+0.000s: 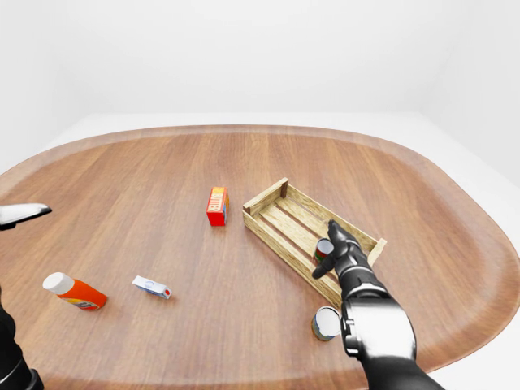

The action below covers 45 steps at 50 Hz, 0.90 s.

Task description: Pick up the tomato sauce, and put it in the wooden tray.

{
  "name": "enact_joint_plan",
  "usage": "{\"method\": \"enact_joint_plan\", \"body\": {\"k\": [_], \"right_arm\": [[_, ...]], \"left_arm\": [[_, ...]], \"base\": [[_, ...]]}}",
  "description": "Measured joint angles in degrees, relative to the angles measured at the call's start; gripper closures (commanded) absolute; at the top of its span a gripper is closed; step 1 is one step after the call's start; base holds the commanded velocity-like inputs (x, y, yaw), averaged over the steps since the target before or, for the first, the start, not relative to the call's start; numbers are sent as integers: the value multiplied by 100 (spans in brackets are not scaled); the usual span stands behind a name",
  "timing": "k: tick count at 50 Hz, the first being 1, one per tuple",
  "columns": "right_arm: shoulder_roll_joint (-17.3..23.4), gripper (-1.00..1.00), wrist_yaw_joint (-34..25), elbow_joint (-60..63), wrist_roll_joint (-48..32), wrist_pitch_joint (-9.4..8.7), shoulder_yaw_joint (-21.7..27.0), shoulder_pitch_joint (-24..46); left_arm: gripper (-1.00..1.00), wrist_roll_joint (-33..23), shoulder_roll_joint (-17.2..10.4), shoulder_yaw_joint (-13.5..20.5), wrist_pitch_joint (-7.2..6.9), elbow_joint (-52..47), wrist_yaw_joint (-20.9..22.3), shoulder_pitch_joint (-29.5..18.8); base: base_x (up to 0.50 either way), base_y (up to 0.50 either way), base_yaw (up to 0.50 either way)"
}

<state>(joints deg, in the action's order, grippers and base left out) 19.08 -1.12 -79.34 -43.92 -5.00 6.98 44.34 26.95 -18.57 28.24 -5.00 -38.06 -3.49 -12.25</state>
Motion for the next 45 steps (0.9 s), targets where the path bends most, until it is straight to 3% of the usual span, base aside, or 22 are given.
{"method": "enact_joint_plan", "body": {"k": [10,19,37,45], "right_arm": [[-3,-100,87,-3,6,51,9,-28],[110,-100,489,15,-61,363,-36,259],[665,-100,926,244,-485,1000,-318,1757],[1045,-100,894,624,-547,1000,-323,2666]], "left_arm": [[-100,15,-10,17,0,3,-4,-3],[-100,29,-18,26,0,0,-10,-6],[-100,67,-41,49,0,-3,-25,-10],[-100,78,-42,52,0,-14,-29,-5]], "base": [[0,0,0],[0,0,0],[0,0,0],[0,0,0]]}}
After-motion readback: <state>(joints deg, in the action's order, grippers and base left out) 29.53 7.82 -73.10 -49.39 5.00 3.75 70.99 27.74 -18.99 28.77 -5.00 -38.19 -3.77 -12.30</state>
